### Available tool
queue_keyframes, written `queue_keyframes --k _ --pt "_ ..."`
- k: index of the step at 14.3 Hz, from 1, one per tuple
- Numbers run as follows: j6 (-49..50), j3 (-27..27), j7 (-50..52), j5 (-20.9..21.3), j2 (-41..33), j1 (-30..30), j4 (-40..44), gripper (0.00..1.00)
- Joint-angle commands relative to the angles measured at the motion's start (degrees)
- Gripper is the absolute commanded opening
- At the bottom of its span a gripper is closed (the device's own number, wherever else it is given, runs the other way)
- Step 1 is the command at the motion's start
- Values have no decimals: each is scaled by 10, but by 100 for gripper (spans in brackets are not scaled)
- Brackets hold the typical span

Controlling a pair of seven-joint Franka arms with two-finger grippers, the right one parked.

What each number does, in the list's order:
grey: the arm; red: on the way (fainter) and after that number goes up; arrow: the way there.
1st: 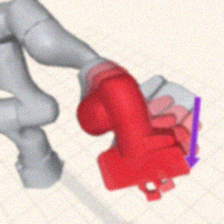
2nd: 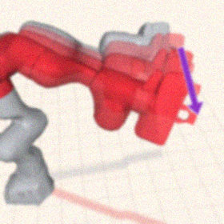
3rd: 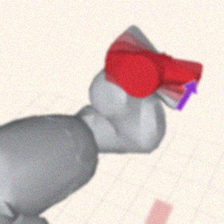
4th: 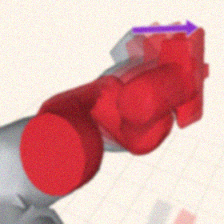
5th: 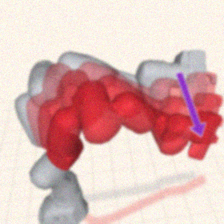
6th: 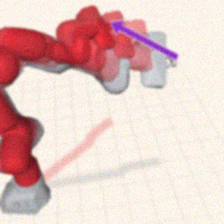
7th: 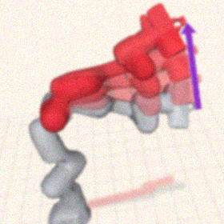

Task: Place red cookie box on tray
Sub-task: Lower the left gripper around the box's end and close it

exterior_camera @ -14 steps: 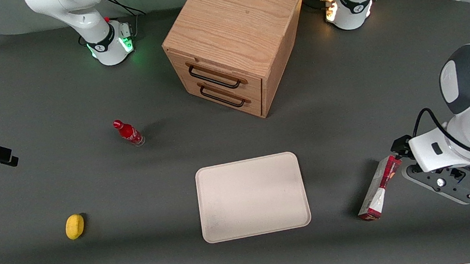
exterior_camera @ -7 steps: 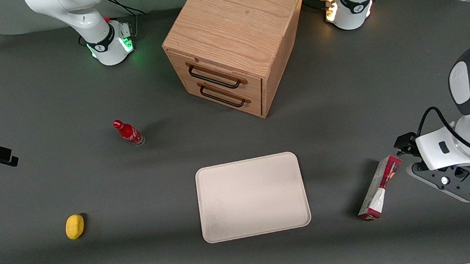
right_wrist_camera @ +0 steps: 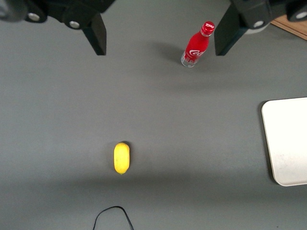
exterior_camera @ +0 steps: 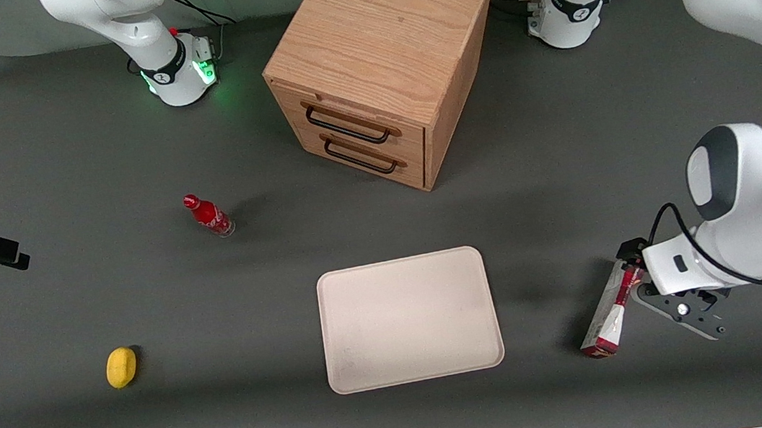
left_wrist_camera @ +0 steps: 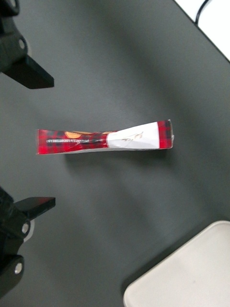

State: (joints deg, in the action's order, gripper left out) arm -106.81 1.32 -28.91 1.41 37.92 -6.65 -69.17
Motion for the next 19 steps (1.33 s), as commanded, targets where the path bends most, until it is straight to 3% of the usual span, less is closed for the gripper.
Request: queue_keyframes --k 1,19 --pt "-80 -6 -9 -5 -10 0 -69 100" --pt "-179 -6 30 -1 69 3 -82 100"
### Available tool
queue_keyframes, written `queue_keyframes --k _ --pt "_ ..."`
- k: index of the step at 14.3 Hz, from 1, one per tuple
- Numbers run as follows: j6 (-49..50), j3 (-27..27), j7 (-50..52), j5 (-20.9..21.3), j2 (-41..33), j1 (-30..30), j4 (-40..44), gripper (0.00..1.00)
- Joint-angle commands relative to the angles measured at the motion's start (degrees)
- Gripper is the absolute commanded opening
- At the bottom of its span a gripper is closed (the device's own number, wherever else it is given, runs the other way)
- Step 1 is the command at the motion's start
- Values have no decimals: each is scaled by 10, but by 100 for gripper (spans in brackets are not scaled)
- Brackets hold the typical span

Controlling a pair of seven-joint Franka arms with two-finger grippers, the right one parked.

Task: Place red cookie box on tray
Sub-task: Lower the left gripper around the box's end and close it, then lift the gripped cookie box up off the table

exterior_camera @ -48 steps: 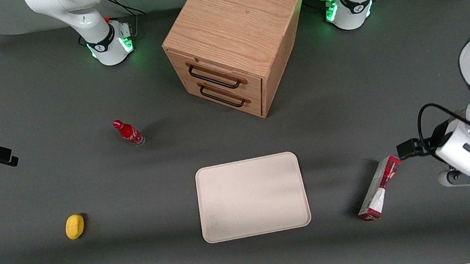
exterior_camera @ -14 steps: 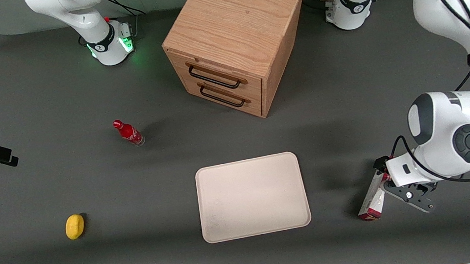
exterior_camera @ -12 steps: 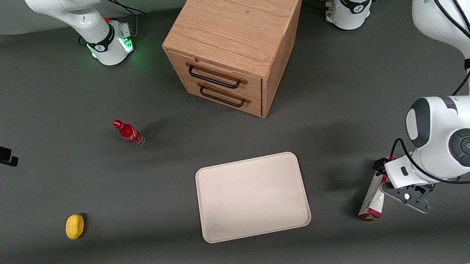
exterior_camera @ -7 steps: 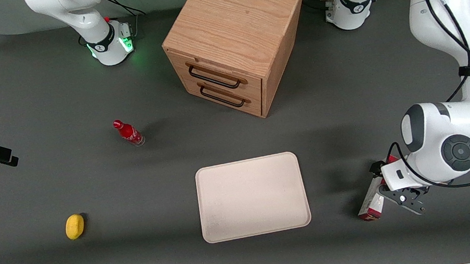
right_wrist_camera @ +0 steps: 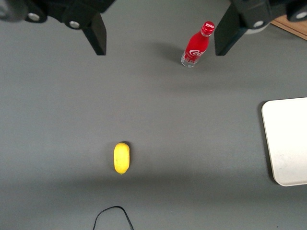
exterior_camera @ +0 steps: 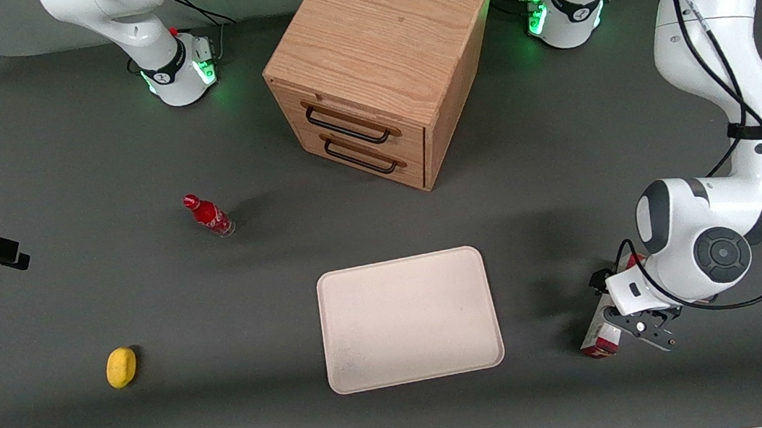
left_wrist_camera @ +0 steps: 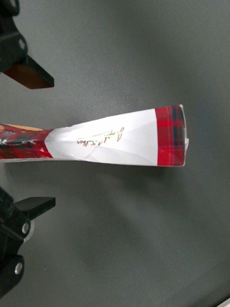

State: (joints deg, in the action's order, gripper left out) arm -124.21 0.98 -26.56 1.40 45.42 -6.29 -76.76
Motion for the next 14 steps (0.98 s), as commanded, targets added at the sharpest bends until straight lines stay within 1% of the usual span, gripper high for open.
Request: queue_keyframes --k 1,2,4,6,7,14 --pt "-5 -3 9 -1 -6 -1 -6 100" --pt "-5 -3 11 3 -5 -7 -6 78" --pt "-5 -3 12 4 -5 -7 -6 46" --pt "-2 -3 14 4 -5 -7 -6 10" --pt "-2 -3 15 3 -5 -7 -6 0" --pt "17 -4 16 4 -12 -12 0 0"
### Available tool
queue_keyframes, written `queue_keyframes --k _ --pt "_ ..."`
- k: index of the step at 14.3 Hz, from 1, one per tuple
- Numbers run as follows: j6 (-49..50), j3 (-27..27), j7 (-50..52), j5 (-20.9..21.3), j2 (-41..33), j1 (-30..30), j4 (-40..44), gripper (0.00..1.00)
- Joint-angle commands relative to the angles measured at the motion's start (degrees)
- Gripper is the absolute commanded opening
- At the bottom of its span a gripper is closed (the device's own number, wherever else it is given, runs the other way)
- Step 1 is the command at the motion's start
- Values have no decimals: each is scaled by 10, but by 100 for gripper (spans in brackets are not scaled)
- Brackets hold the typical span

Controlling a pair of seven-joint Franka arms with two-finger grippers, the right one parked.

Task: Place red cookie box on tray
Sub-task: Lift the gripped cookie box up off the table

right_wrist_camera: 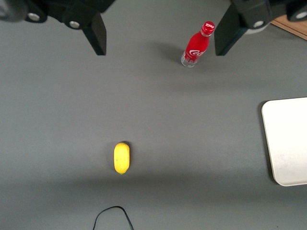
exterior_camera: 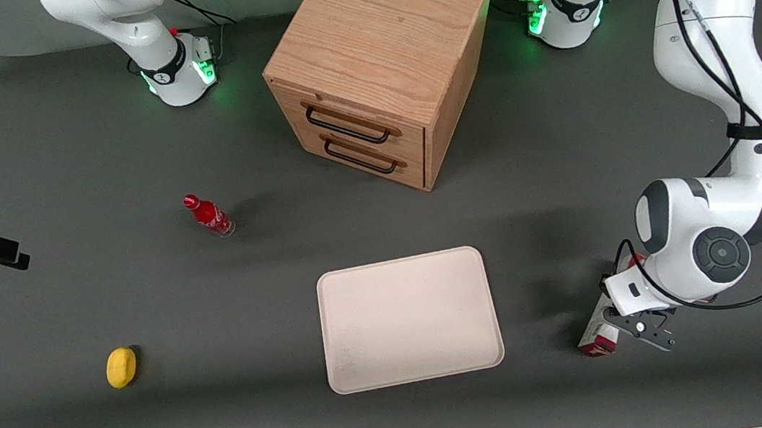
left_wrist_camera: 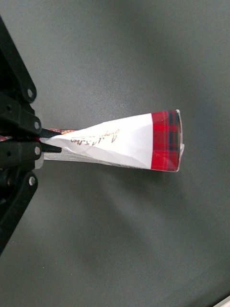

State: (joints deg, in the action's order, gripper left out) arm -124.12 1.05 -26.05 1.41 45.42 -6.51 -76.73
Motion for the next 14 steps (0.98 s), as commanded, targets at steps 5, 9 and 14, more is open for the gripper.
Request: queue_keyframes --k 5,9,14 --pt "226 -4 11 -2 -35 -8 136 0" --pt "343 -4 12 -4 -92 -6 208 0" --pt "425 -5 14 -2 -188 -7 209 0"
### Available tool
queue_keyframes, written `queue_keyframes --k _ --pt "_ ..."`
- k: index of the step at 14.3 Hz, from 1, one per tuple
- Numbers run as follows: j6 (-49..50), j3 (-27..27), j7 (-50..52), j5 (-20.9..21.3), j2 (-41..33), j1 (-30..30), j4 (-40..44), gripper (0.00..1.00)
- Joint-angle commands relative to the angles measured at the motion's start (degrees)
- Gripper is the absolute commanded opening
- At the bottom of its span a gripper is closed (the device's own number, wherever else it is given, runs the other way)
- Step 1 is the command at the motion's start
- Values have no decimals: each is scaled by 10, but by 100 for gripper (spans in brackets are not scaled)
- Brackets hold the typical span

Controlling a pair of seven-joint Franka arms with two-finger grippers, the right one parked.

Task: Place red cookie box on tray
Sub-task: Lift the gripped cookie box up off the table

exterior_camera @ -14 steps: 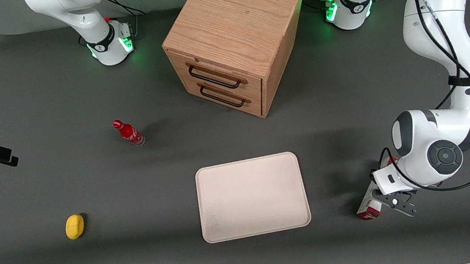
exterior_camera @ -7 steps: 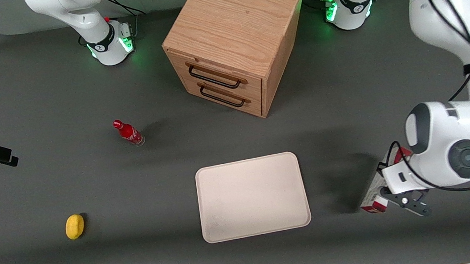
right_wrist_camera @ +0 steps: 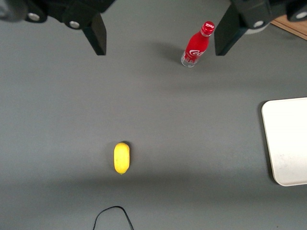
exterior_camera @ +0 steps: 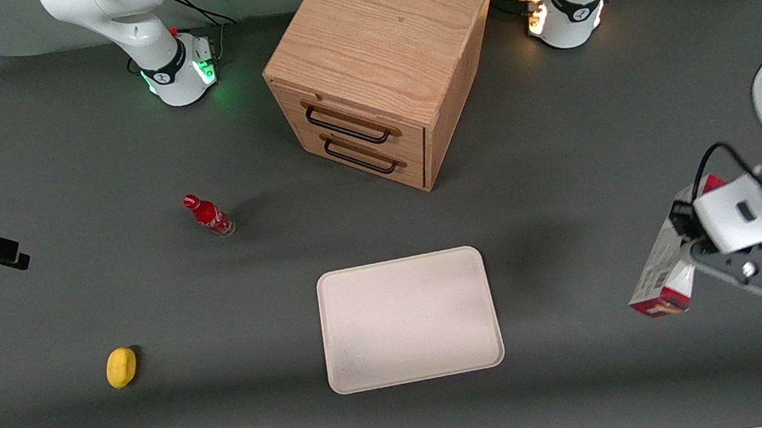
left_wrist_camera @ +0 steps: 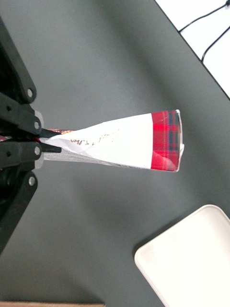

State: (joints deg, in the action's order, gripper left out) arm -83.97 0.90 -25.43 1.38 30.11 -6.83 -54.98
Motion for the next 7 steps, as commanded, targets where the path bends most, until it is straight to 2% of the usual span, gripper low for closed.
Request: queue_keyframes --k 1,2,4,5,7 --pt "29 -4 9 -1 -40 -4 -8 0" --pt "31 -3 13 -1 -41 -6 -8 0" --pt "34 9 131 -2 -42 -17 -8 0" --pt "31 9 211 -2 -42 -47 -9 0" --pt "25 7 297 -2 -39 -88 -9 0"
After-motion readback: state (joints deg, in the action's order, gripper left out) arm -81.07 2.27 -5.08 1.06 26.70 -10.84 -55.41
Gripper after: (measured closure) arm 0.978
